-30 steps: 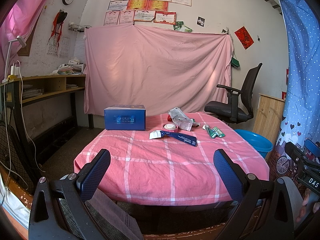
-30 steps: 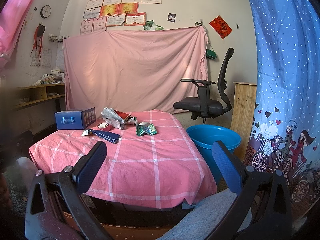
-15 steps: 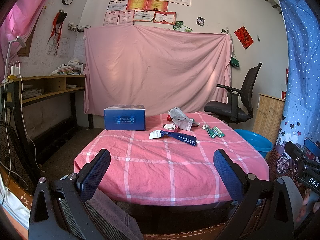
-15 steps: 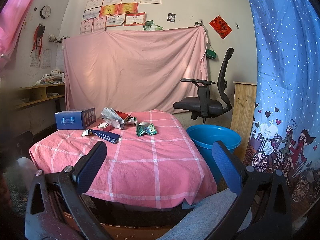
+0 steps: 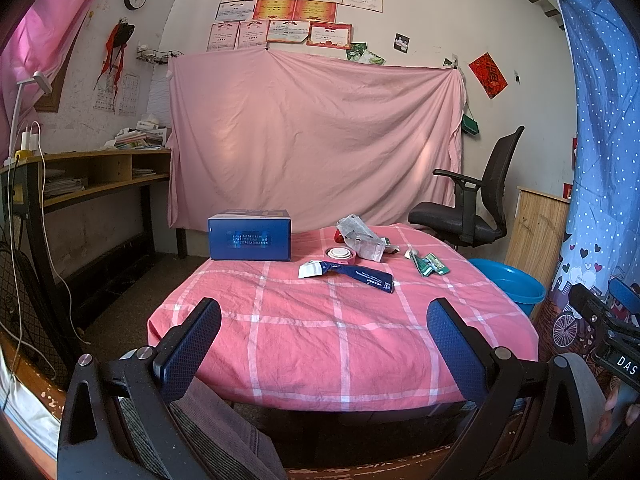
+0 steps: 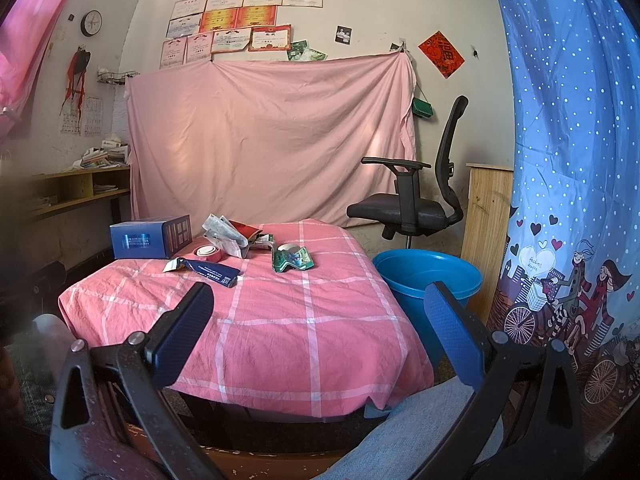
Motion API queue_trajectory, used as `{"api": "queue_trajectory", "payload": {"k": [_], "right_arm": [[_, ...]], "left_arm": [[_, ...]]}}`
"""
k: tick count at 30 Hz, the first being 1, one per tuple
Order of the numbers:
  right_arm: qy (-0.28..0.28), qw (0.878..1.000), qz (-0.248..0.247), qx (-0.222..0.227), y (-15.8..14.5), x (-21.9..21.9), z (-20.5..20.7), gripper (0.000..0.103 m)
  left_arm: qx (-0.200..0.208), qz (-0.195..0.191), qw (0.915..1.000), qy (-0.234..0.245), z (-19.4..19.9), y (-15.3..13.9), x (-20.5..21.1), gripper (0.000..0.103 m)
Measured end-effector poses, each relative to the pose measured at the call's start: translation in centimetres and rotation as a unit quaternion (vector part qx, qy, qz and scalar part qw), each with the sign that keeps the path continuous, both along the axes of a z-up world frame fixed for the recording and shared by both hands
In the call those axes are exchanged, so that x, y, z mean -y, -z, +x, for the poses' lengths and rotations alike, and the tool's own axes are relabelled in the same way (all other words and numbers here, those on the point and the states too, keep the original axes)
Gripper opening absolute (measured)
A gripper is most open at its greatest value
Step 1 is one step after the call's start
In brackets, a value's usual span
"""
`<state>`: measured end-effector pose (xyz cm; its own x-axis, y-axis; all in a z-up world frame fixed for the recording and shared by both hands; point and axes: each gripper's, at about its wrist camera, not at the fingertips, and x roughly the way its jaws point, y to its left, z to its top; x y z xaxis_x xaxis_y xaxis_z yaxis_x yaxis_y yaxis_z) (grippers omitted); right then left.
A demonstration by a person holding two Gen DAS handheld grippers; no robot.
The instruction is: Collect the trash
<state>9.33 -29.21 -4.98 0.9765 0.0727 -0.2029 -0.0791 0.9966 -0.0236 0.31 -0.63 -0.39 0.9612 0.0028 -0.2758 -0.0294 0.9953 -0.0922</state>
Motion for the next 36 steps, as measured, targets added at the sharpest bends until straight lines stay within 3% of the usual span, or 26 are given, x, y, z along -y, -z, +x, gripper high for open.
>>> {"api": "queue_trajectory", "payload": {"k": [25, 36], "right_arm": [[-0.001, 1.0, 0.001, -0.001, -0.1, 0.0, 0.1, 0.103], [-0.028, 1.0, 0.004, 0.004, -0.5, 0.2, 3.5, 0.103]], "left_arm": [[-0.006, 0.002, 1.0, 0.001, 0.2, 0.0, 0.0, 0.101], [-0.022, 0.004, 0.9997, -0.004, 4.4, -0.7, 0.3, 0.101]]}}
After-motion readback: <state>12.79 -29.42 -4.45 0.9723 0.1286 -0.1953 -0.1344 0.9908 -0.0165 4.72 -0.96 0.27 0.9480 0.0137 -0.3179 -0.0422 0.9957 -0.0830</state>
